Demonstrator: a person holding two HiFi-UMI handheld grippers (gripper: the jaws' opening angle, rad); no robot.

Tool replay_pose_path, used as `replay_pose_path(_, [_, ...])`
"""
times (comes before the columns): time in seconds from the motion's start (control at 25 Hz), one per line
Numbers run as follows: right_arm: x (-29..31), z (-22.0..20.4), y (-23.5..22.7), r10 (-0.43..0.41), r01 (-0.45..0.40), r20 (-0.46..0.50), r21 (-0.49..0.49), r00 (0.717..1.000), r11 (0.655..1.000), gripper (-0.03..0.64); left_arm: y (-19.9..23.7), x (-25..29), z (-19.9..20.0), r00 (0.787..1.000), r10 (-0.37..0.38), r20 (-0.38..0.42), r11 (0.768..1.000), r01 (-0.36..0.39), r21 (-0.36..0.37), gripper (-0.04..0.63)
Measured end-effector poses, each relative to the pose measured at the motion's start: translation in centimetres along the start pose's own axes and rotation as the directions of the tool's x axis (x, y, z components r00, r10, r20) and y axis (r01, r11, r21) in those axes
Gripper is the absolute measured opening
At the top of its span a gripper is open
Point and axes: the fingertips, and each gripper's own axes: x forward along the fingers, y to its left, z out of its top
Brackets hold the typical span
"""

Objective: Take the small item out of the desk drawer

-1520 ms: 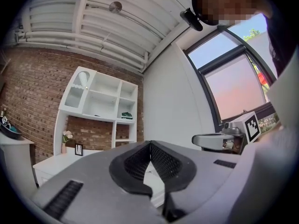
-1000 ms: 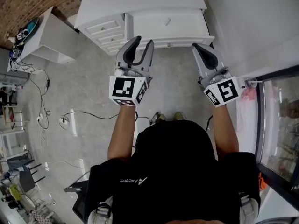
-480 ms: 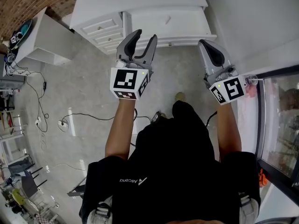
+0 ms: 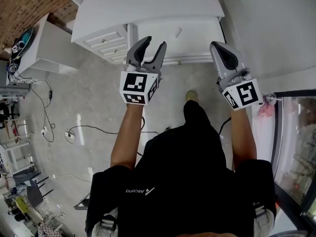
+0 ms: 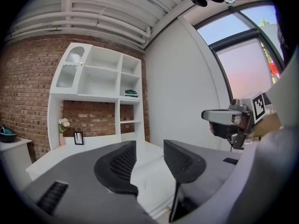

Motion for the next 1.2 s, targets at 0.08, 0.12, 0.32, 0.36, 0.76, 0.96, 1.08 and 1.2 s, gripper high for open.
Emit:
replay_pose_path(0.08, [1.6,-1.3,-2.8,0.007,-0.007,-0.005,0.011,1.000,1.000,0.000,0.8,3.1,-0.8,1.000,0.004,-0.031,1.000,-0.004,0.001,0.178])
replay_pose_path(0.12, [2.4,-1.9,-4.2,0.011,-0.011,-0.009,0.017,1.000,1.000,0.000,1.2,4.6,-1.2,0.999,0.008,-0.047,1.000,-0.008,0.000,0.178])
replay_pose_path(0.32, [5.9,-5.3,-11.0,0.033,-0.031,-0.034,0.043,0.999,0.999,0.000,2.7,12.1,-3.2,0.991,0.024,-0.132,1.000,-0.025,-0.004,0.178])
replay_pose_path(0.36, [6.6,-6.0,-12.2,0.039,-0.037,-0.040,0.048,0.998,0.998,0.000,3.0,13.4,-3.7,0.988,0.026,-0.154,1.000,-0.027,-0.002,0.178])
replay_pose_path(0.76, [12.6,-11.6,-20.0,0.108,-0.100,-0.079,0.091,0.991,0.991,0.000,4.9,23.5,-9.6,0.923,0.017,-0.384,1.000,-0.024,-0.014,0.178])
replay_pose_path(0.96, [13.7,-13.8,-21.2,0.104,-0.087,-0.120,0.134,0.987,0.987,0.000,5.0,26.1,-14.0,0.879,-0.013,-0.476,0.999,-0.006,-0.038,0.178])
replay_pose_path(1.08, [14.5,-15.4,-21.9,0.100,-0.082,-0.134,0.132,0.986,0.988,0.000,5.6,27.9,-17.0,0.850,-0.034,-0.525,0.999,0.010,-0.049,0.178])
replay_pose_path(1.2, [14.9,-16.8,-22.3,0.095,-0.071,-0.161,0.149,0.982,0.986,0.000,5.9,29.5,-20.2,0.811,-0.054,-0.582,0.998,0.026,-0.056,0.178])
